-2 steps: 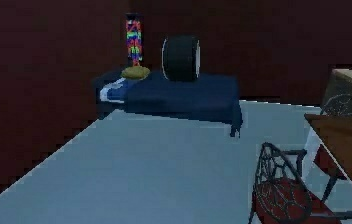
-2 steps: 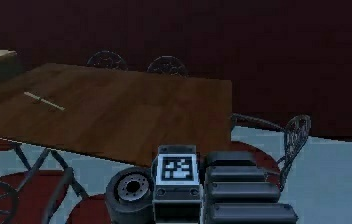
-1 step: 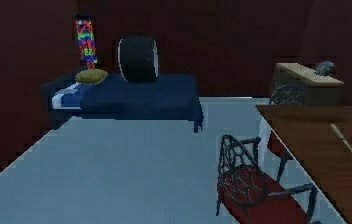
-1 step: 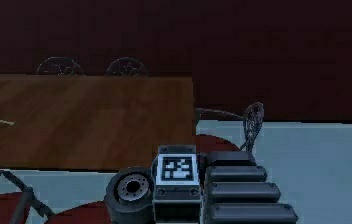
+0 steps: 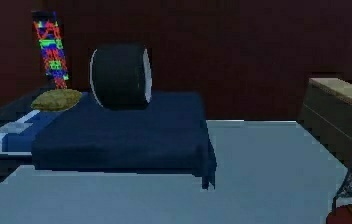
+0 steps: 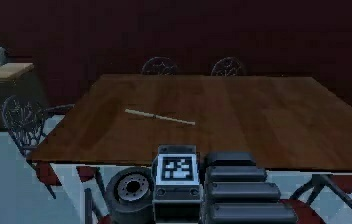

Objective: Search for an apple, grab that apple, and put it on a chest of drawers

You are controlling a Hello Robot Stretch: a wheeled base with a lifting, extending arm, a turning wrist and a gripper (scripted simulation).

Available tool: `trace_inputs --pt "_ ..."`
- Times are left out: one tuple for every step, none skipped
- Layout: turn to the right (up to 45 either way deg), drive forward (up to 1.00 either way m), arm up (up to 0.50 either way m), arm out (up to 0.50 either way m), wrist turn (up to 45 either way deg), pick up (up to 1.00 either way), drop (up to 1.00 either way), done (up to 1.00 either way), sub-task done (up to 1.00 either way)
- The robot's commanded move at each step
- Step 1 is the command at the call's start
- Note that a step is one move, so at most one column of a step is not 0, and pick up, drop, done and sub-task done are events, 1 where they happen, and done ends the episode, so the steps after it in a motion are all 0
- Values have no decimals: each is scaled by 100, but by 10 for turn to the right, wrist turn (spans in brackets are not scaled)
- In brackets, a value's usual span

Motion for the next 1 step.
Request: trace_inputs --pt "60 0 0 0 0 0 0 0 0"
